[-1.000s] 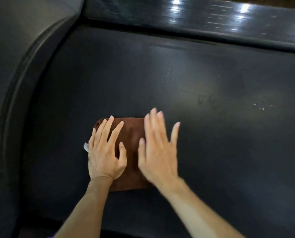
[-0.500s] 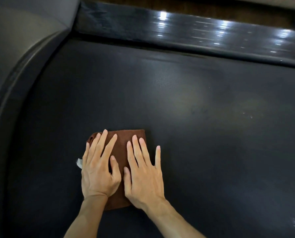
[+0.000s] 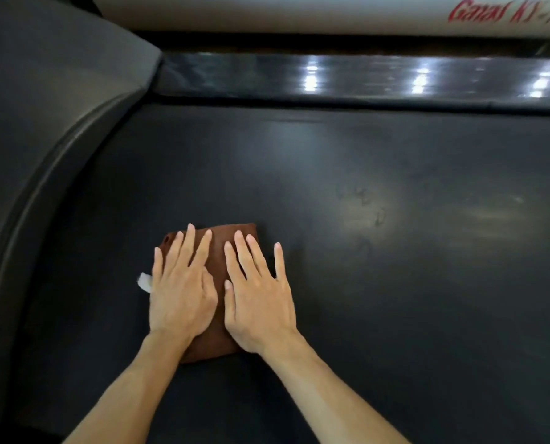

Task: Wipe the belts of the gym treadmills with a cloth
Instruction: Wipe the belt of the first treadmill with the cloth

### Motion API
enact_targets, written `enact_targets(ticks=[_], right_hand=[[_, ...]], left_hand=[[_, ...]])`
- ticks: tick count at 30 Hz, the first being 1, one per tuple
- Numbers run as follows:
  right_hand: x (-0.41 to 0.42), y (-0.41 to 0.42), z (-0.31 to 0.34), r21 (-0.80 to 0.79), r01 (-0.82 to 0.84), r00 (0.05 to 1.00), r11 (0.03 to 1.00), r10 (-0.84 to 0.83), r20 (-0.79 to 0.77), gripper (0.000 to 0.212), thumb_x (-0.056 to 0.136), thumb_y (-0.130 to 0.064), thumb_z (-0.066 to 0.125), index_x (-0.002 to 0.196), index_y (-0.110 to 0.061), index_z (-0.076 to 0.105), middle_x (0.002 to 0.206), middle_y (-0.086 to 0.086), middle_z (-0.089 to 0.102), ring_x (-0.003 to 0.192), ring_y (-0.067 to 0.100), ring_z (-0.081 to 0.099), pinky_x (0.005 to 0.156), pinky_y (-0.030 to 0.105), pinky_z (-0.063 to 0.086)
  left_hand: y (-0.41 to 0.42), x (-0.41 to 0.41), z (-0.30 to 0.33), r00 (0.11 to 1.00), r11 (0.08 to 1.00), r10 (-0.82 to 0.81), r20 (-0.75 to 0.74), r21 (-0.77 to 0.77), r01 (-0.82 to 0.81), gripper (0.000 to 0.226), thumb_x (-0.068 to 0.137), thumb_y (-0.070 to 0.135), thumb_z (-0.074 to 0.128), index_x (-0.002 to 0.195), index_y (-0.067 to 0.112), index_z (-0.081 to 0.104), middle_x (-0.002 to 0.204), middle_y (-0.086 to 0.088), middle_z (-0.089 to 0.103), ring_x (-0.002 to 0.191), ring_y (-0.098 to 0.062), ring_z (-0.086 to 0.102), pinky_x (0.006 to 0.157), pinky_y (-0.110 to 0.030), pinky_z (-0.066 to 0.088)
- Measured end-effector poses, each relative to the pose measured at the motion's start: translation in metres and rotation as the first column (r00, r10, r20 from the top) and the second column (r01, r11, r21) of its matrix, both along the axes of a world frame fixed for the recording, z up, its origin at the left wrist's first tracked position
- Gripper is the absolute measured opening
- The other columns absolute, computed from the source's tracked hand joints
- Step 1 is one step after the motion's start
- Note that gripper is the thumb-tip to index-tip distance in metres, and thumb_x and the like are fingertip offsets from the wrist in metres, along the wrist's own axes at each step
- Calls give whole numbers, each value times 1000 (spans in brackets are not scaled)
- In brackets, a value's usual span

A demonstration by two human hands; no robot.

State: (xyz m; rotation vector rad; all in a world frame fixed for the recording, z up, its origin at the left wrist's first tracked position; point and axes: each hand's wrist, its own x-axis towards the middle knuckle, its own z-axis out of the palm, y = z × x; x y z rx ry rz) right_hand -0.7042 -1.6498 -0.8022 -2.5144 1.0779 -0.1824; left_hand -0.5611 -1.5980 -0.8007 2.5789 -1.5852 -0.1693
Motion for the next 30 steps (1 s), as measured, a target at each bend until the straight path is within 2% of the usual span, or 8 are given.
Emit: enact_targets(ticks=[5, 11, 14, 19, 23, 27, 28, 30], right_hand=[[-16, -55, 0, -125, -2, 996, 992, -9, -90, 65, 104, -36, 15, 166, -16, 20, 174, 3, 14, 161, 18, 5, 126, 58, -12], [-106, -156, 0, -233, 185, 960, 955, -226, -166, 83, 90, -42, -4, 165, -18, 22, 173, 1, 15, 160, 14, 12, 124, 61, -12], [-157, -171, 5, -223, 262, 918, 939, -314, -243, 79, 93, -45, -10, 167, -23, 10, 174, 0, 4, 161, 14, 1, 123, 57, -21], [-157, -173, 1, -307, 237, 935, 922, -303, -186, 68, 101, -36, 14, 163, -9, 23, 172, 10, 14, 161, 21, 4, 125, 59, -8], [-163, -167, -7, -234, 256, 942, 938, -297, -158, 65, 105, -34, 18, 166, -13, 9, 173, 3, 0, 160, 14, -6, 123, 53, -21], [-160, -164, -7, -241, 261, 948, 935, -295, -120, 60, 97, -35, 39, 150, -11, 53, 158, 6, 49, 150, 17, 40, 125, 49, -16], [-159, -160, -4, -271, 265, 948, 925, -302, -105, 59, 98, -35, 39, 150, -11, 53, 158, 6, 49, 149, 17, 41, 125, 49, -16], [-168, -152, 1, -277, 284, 948, 918, -313, -64, 63, 105, -34, 27, 163, -12, 27, 172, 5, 21, 159, 15, 14, 122, 50, -22]], left_hand=[[-54, -16, 2, 1000, 1000, -10, 17, 7, 9, 64, 100, 27, 22, 164, 24, 16, 172, -6, 11, 159, -22, 6, 128, -48, -2], [-176, -103, 2, 976, 976, -217, -29, 4, 217, 67, 99, 38, 14, 164, 24, 11, 172, -10, 5, 158, -26, 3, 127, -52, -1], [-190, -151, 2, 941, 943, -334, -62, -29, 333, 71, 97, 45, 0, 164, 25, 4, 172, -8, -4, 158, -23, -7, 127, -48, -7], [-199, -154, -4, 933, 934, -357, -40, -47, 355, 66, 101, 43, 8, 164, 26, 4, 172, -5, -5, 158, -19, -7, 128, -45, -5], [-193, -161, -6, 931, 932, -362, -37, -25, 361, 78, 90, 45, -11, 164, 25, -1, 172, -4, -10, 158, -18, -10, 128, -45, -4], [-192, -162, -6, 947, 944, -321, 8, -84, 320, 75, 95, 44, 3, 162, 18, 27, 169, -10, 14, 157, -24, 16, 125, -46, 4], [-189, -164, -3, 952, 948, -306, 24, -87, 307, 78, 94, 44, -1, 163, 18, 22, 170, -10, 10, 158, -24, 13, 126, -45, 2], [-174, -174, 0, 947, 946, -321, 26, -36, 322, 85, 85, 46, -17, 164, 20, 0, 170, -7, -10, 159, -20, -8, 128, -44, -7]])
